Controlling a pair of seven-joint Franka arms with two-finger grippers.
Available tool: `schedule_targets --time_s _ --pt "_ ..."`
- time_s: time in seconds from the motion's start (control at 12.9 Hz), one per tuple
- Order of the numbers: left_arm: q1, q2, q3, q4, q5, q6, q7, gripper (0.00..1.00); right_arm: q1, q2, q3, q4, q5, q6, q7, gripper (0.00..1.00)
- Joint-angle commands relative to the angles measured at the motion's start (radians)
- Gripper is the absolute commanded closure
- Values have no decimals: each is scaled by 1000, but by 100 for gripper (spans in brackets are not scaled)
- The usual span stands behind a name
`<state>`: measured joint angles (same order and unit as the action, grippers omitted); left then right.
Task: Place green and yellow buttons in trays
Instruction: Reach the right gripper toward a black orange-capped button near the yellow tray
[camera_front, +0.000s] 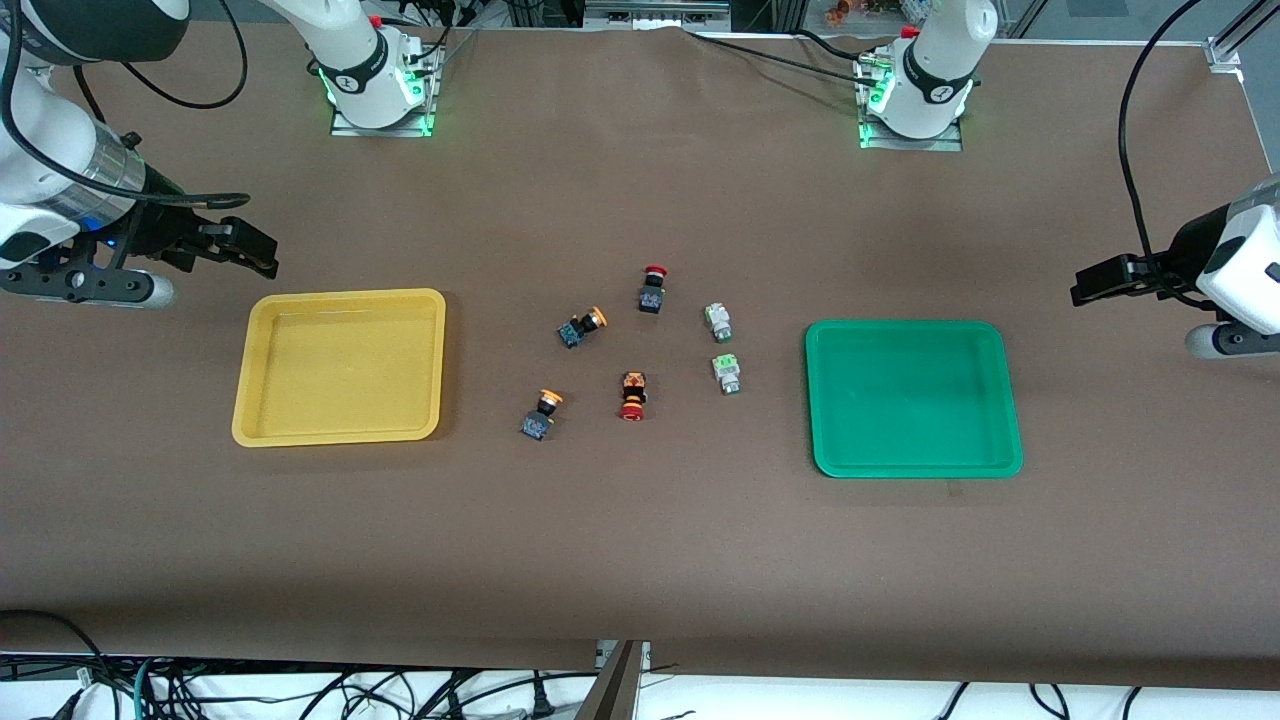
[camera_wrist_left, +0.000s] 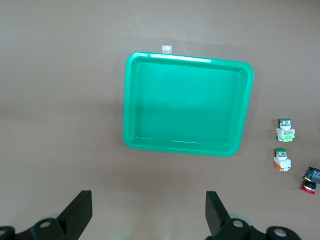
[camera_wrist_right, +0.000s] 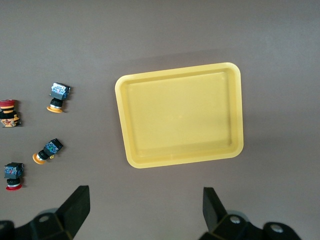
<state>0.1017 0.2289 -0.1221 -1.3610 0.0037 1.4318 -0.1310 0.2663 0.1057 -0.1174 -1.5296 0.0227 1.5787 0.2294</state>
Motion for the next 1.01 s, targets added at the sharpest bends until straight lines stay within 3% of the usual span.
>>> schedule_targets --time_s 0.0,0.23,0.62,0.78,0.93 --pt "-5 -3 9 2 -5 -11 24 0 -1 0 5 13 3 16 -2 0" --pt "-5 -3 9 2 -5 -11 24 0 -2 8 5 13 8 23 -5 0" --pt "-10 -2 7 11 -10 -8 22 0 68 143 12 8 -49 -22 -19 0" --pt "-11 10 7 29 -11 -11 22 0 85 187 13 9 -15 12 7 0" --pt "-11 12 7 30 -11 -11 22 0 119 265 13 9 99 146 176 0"
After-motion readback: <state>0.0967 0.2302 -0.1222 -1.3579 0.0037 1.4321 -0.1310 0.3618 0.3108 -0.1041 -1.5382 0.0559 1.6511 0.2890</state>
